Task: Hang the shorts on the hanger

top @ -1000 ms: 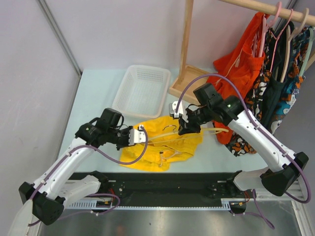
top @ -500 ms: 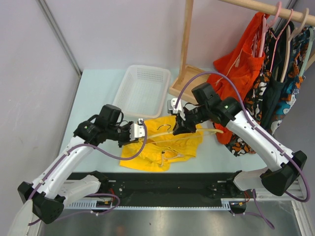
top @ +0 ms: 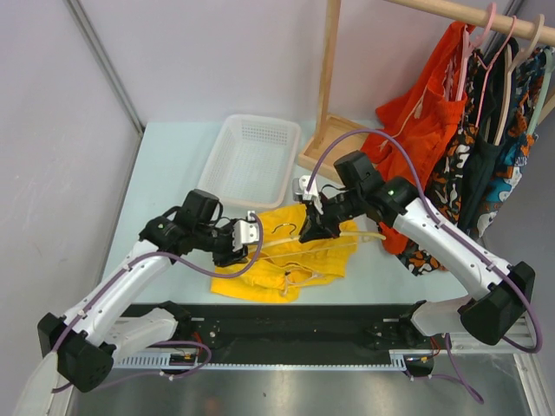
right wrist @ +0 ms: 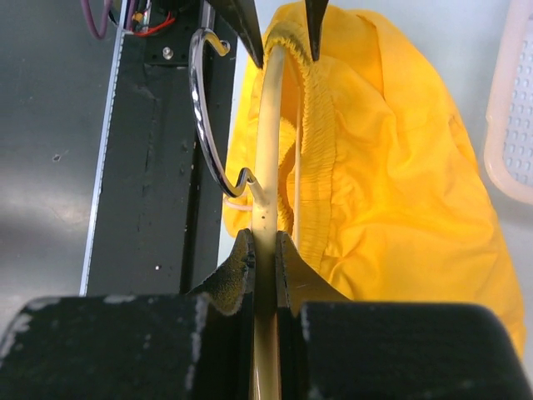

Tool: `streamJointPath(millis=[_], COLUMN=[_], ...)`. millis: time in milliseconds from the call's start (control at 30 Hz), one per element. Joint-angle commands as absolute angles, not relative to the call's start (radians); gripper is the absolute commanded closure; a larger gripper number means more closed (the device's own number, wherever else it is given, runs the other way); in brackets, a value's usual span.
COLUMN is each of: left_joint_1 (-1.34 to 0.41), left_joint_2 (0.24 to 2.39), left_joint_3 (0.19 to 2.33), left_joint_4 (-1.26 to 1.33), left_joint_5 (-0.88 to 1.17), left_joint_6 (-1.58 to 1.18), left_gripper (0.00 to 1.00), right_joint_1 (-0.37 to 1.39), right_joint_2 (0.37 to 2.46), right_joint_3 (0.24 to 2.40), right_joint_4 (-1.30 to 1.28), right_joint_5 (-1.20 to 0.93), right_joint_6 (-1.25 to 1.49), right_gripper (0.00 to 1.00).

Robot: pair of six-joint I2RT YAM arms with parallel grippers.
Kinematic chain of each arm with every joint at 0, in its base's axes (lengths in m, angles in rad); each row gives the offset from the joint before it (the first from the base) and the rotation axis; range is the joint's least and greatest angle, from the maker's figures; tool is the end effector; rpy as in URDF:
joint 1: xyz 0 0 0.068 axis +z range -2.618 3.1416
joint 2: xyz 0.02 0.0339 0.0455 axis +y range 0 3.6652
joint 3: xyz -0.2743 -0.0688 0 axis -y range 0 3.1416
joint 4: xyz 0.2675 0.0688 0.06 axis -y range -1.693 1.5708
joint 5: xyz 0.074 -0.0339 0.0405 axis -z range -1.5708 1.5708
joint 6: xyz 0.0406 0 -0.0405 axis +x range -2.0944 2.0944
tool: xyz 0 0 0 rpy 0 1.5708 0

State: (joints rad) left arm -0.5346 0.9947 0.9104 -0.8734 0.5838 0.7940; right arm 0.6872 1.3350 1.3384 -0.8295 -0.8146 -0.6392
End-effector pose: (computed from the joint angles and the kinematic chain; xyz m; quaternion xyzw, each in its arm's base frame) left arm 0.1643 -0.1233 0.2926 0.6313 0.6654 -0.2347 0.3221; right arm 0.2072 0.2082 0.3662 -0.6401 0.5853 0.3769 0.3251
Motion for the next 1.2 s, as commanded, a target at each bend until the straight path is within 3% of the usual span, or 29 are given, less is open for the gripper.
streamJointPath(millis=[0,100,200,367,400,433,500,533,567,633,767,867,1033,1167], left_joint_1=[-0.54,-0.541,-0.54,-0.537,-0.522,-0.509,-0.463,-0.448,-0.424,-0.41,-0.381,-0.345,-0.302,-0.295], left_joint_2=[1.012,1.02,1.028,1.022,1.02,1.022,1.04,1.048,1.06,1.066,1.089,1.123,1.161,1.169], left_joint_3=[0.894,0.885,0.879,0.884,0.885,0.89,0.899,0.905,0.908,0.905,0.903,0.916,0.934,0.946], left_joint_4=[-0.81,-0.787,-0.773,-0.765,-0.762,-0.759,-0.765,-0.768,-0.765,-0.753,-0.716,-0.709,-0.706,-0.715], left_joint_5=[0.65,0.67,0.678,0.669,0.669,0.673,0.689,0.695,0.709,0.716,0.732,0.753,0.785,0.785], left_joint_6=[0.753,0.727,0.712,0.69,0.677,0.667,0.647,0.641,0.623,0.609,0.557,0.52,0.491,0.483], left_gripper=[0.51,0.52,0.62,0.96,0.99,1.0,1.0,1.0,1.0,1.0,1.0,1.0,1.0,1.0], right_joint_1=[0.692,0.693,0.695,0.701,0.696,0.692,0.663,0.647,0.629,0.582,0.538,0.546,0.581,0.649], right_joint_2=[1.319,1.322,1.325,1.322,1.316,1.307,1.264,1.243,1.205,1.158,1.071,1.042,0.924,0.835], right_joint_3=[1.338,1.324,1.316,1.313,1.313,1.313,1.307,1.295,1.289,1.284,1.284,1.217,0.959,0.754], right_joint_4=[-0.686,-0.666,-0.649,-0.64,-0.661,-0.675,-0.715,-0.733,-0.776,-0.816,-0.998,-1.086,-0.938,-0.676], right_joint_5=[-0.904,-0.907,-0.913,-0.867,-0.827,-0.804,-0.747,-0.738,-0.729,-0.686,-0.663,-0.599,-0.461,-0.298], right_joint_6=[-0.609,-0.601,-0.592,-0.56,-0.552,-0.526,-0.48,-0.471,-0.488,-0.514,-0.65,-0.704,-0.667,-0.638], right_gripper=[1.0,1.0,1.0,0.99,0.91,0.72,0.6,0.33,0.22,0.18,0.16,0.24,0.3,0.29])
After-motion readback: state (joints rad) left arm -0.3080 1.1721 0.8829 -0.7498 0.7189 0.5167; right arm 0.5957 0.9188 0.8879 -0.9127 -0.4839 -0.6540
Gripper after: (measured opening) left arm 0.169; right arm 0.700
